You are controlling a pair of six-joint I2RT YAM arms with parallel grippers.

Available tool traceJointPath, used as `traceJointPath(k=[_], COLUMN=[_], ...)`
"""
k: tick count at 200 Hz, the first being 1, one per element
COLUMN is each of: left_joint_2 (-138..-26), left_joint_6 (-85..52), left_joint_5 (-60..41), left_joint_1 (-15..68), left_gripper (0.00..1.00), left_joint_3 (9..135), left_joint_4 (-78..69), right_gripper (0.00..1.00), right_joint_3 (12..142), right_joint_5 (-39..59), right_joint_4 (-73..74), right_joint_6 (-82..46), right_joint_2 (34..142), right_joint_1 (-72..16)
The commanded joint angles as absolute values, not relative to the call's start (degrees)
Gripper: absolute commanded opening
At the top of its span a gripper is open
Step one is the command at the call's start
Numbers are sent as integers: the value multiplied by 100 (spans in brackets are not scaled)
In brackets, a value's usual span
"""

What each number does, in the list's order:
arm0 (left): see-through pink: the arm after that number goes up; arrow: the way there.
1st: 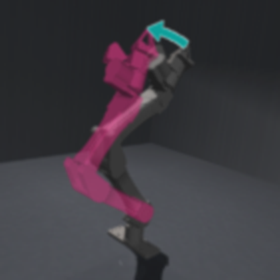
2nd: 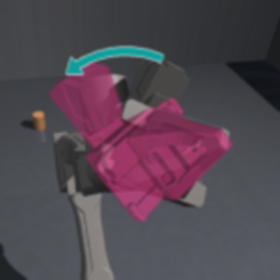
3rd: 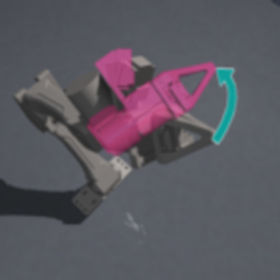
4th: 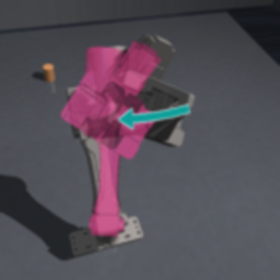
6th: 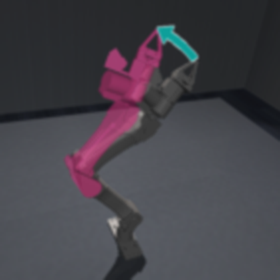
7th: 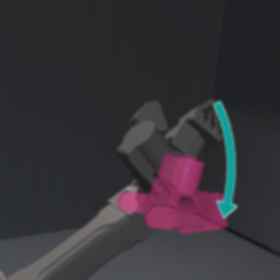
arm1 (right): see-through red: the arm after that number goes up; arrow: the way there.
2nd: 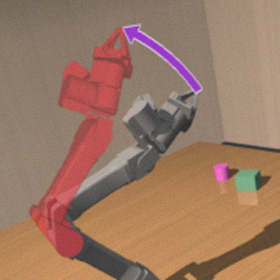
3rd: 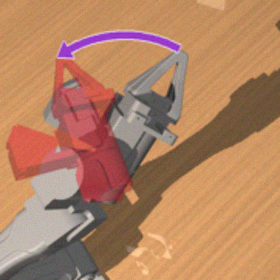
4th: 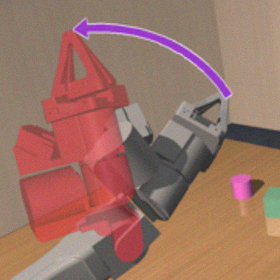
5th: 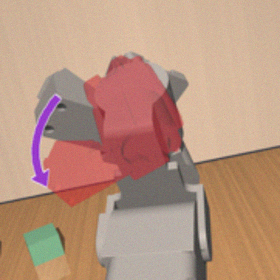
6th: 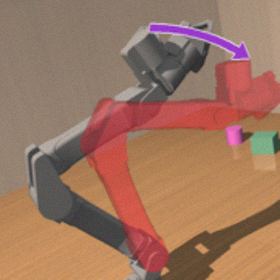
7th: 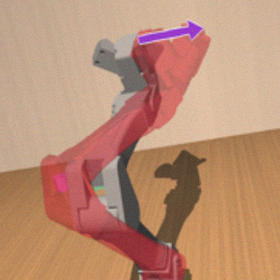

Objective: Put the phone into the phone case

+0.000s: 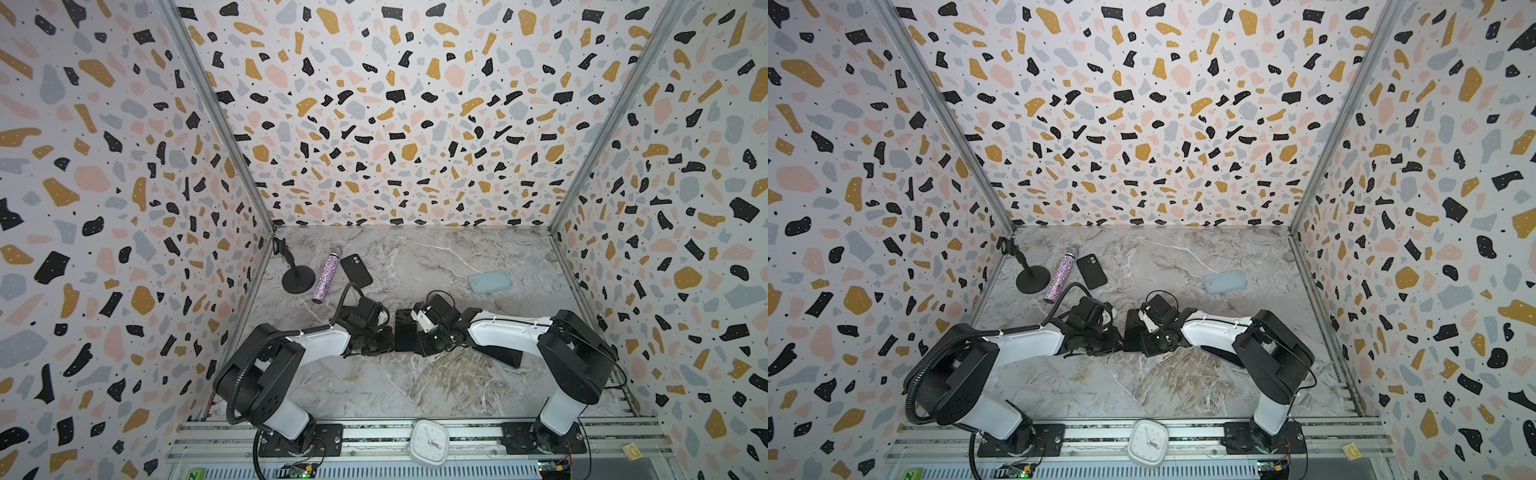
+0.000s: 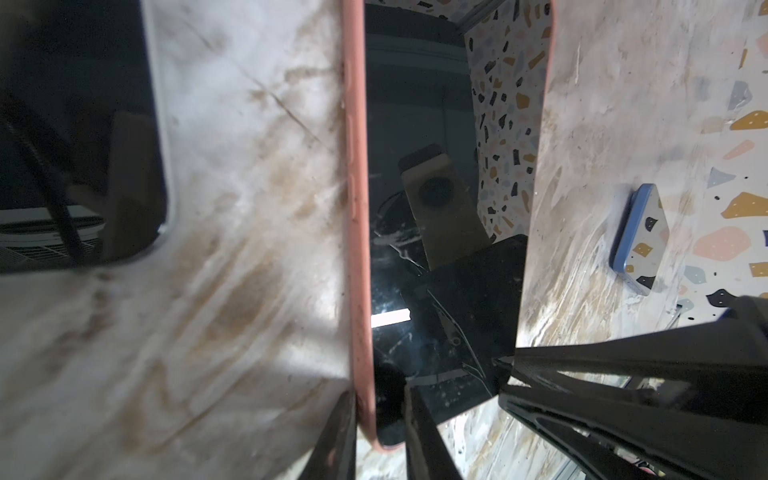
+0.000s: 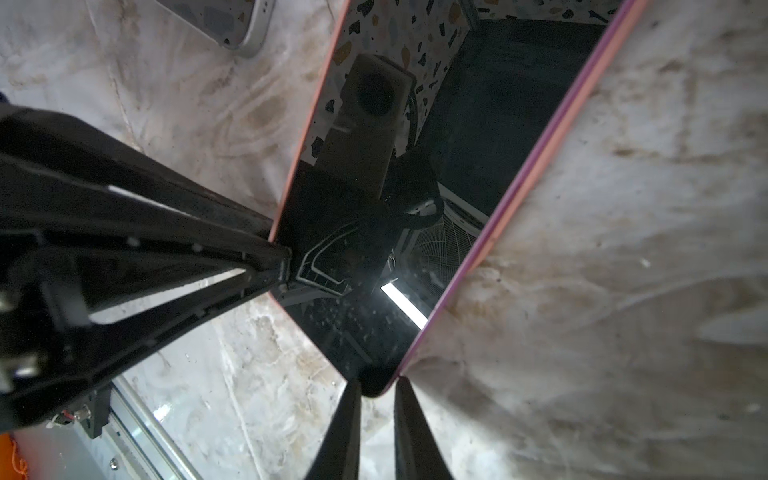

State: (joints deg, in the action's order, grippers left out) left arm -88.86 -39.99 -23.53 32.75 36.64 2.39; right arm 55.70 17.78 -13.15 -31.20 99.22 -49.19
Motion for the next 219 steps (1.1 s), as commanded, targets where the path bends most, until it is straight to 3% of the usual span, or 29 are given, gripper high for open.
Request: traceJointPath(k=[1,102,129,147,173,219], left_joint_2=[-9058,-9081,-8879,-8683,-8591,-8966], left_joint_6=[-4154,-4245,-4177,-4005,-3593,-3305], left_joint_5=[-2390,-2567,-2490,-2461,-2278,-2124], left_joint_1=[3342,3490,3464,3349,3103,2882], left_gripper=[23,22,21,29,37,37], left_joint_3=[3377,3313,3349,3492,3874,4481], left_joint_4=[-147,-378,-156,130,753,1042], right_gripper=[14,11,11,16,23,30], right_joint_3=[5744,5791,5937,5819,5695,5807], right_joint_5=[2055,2234,1650,1335,1844,2283], right_joint_4=[-900,-769,-1327,-1467,-1166,-707], right_joint_6=[-3007,-2988,-2836,-2778,-2844,-3223], right_joint_2=[10211,10548,10166,9734,9675,10074], right_joint_1=[-5110,-5161,-5022,-4715,-4239,-4134])
